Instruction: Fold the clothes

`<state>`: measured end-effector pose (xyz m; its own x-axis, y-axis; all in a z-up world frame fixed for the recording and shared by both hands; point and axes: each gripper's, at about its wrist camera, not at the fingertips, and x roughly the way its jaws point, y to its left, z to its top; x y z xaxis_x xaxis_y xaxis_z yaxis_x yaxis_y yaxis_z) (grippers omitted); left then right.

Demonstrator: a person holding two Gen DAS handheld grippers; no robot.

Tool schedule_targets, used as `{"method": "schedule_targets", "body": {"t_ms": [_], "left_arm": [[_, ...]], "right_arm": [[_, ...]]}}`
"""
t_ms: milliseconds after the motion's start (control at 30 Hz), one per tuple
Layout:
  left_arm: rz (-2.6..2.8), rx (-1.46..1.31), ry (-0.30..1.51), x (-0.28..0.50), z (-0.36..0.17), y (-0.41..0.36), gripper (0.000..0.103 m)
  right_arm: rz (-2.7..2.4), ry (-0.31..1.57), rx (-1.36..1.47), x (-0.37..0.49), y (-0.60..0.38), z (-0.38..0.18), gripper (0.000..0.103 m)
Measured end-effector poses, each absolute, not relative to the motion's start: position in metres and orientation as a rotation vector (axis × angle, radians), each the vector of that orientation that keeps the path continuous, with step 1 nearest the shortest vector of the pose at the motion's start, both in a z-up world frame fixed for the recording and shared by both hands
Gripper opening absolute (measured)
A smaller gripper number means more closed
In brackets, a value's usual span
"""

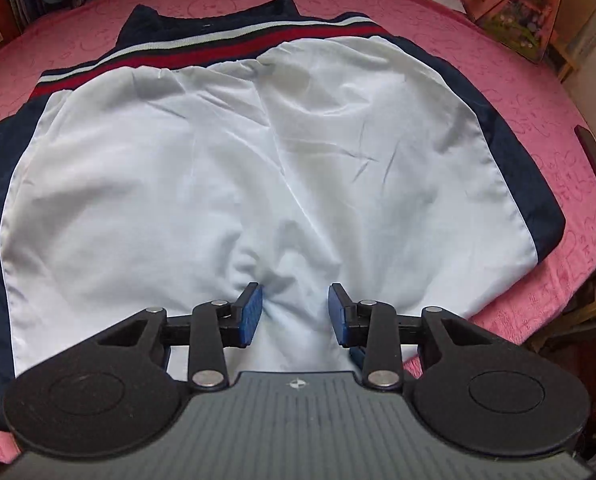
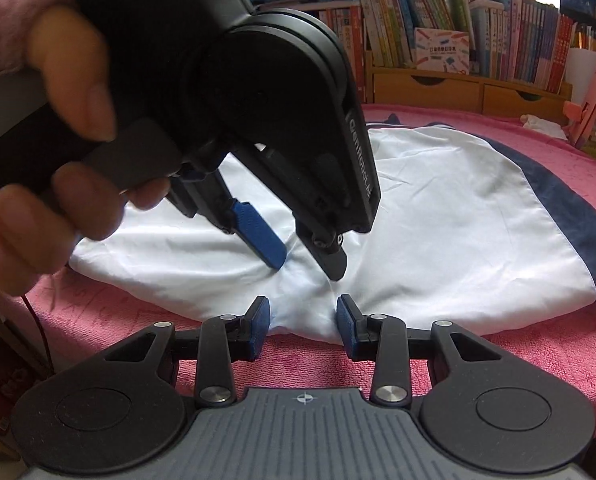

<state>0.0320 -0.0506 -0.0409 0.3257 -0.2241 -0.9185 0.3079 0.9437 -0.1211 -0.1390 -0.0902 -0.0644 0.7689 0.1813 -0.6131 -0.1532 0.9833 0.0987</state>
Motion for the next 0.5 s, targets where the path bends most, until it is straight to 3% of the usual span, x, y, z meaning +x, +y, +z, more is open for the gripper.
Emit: {"method": "schedule_targets", "body": {"t_ms": [233, 367, 500], "left_arm": [[-0.224, 0.170, 1.031, 0.099, -0.048, -0.066, 0.036], [-0.149, 0.175, 0.944, 0.139, -0.053, -0.066, 0.048], [-0.130, 0.127, 0.954, 0.151, -0.044, -0.061, 0.045]], "right_arm": [[0.179, 0.672, 0.041, -0.137, -0.091, -0.064, 0.038], [0.176, 0.673, 0.037, -0.136, -0.089, -0.064, 0.038], [0.177, 0.674, 0.037, -0.135, -0.090, -0.064, 0.038]]}}
